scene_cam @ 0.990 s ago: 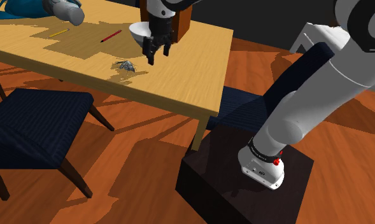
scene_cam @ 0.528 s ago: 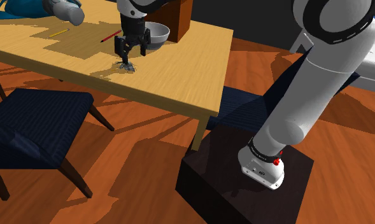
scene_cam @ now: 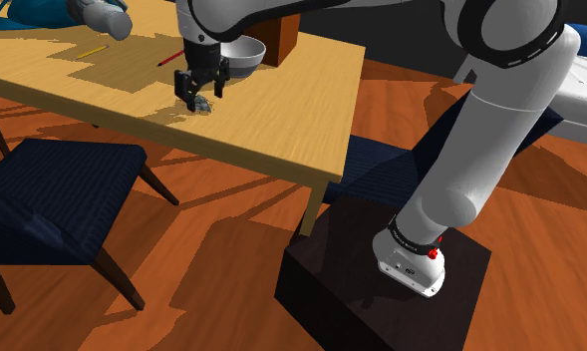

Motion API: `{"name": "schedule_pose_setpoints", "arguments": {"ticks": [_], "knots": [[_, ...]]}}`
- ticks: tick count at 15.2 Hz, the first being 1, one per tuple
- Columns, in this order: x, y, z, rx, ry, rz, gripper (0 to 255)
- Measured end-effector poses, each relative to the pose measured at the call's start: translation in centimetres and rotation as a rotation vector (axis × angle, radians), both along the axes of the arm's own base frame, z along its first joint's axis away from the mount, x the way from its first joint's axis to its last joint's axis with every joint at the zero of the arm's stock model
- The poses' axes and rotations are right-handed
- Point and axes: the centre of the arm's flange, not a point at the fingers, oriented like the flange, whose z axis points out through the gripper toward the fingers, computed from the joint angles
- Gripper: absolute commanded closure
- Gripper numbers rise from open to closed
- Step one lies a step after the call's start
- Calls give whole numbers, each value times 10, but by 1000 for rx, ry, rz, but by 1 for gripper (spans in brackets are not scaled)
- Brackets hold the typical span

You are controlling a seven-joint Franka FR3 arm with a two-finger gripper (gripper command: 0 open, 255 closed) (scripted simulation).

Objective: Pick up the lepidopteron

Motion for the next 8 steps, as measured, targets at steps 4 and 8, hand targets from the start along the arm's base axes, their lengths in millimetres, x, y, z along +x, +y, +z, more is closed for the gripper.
{"name": "schedule_pose_setpoints", "arguments": {"ticks": [4, 8], "knots": [[0, 0, -3, 0, -7, 0, 255], [0, 1, -4, 0, -3, 0, 255]]}}
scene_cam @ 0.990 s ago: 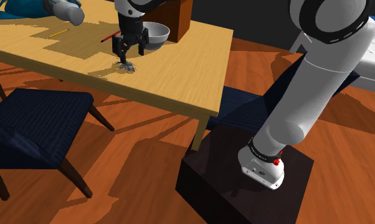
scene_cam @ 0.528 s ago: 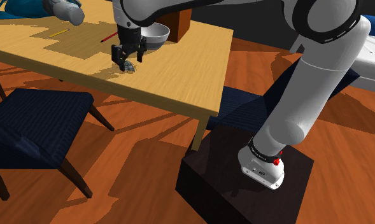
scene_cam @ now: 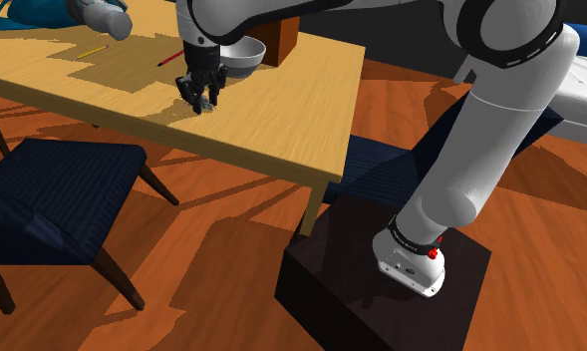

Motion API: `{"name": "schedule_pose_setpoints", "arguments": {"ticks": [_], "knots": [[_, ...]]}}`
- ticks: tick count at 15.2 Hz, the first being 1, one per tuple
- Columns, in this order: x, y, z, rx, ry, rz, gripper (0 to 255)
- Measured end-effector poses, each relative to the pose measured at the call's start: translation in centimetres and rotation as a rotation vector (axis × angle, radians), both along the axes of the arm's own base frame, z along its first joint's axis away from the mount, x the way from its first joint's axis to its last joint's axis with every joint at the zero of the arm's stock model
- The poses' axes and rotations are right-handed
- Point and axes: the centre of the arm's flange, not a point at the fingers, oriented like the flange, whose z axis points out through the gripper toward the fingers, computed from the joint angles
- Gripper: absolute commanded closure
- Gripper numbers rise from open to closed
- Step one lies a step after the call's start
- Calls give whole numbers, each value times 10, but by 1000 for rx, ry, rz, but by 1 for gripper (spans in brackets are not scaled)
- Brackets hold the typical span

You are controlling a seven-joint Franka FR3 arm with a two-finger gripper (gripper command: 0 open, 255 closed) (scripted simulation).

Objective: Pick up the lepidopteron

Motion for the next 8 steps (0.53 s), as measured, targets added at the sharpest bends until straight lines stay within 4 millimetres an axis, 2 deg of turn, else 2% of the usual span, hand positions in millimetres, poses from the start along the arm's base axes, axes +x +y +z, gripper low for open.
{"name": "schedule_pose_setpoints", "arguments": {"ticks": [4, 8], "knots": [[0, 0, 0, 1, -1, 1, 255], [0, -1, 15, 0, 2, 0, 255]]}}
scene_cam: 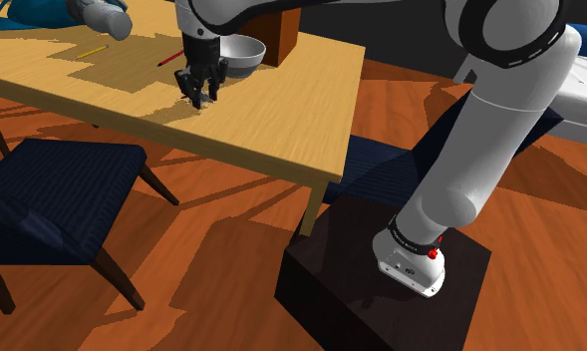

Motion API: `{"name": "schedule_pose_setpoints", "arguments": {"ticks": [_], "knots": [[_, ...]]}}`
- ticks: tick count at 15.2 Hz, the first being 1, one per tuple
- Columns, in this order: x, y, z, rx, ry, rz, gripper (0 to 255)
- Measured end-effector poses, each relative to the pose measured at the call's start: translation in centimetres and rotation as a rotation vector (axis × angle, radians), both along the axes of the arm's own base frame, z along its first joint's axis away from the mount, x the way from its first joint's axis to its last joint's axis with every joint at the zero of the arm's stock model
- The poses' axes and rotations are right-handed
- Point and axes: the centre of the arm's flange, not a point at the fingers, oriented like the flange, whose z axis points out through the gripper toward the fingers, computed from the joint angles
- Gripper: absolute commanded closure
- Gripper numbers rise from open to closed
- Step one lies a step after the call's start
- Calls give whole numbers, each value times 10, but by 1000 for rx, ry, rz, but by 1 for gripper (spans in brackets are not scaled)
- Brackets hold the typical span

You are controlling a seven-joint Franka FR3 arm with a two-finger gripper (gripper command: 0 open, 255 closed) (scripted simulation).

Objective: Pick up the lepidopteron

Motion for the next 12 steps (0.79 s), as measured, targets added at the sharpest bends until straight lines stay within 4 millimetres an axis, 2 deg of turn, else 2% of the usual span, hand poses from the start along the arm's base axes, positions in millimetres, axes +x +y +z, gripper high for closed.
{"name": "schedule_pose_setpoints", "arguments": {"ticks": [12], "knots": [[0, 1, 59, 0, 0, 0, 255]]}}
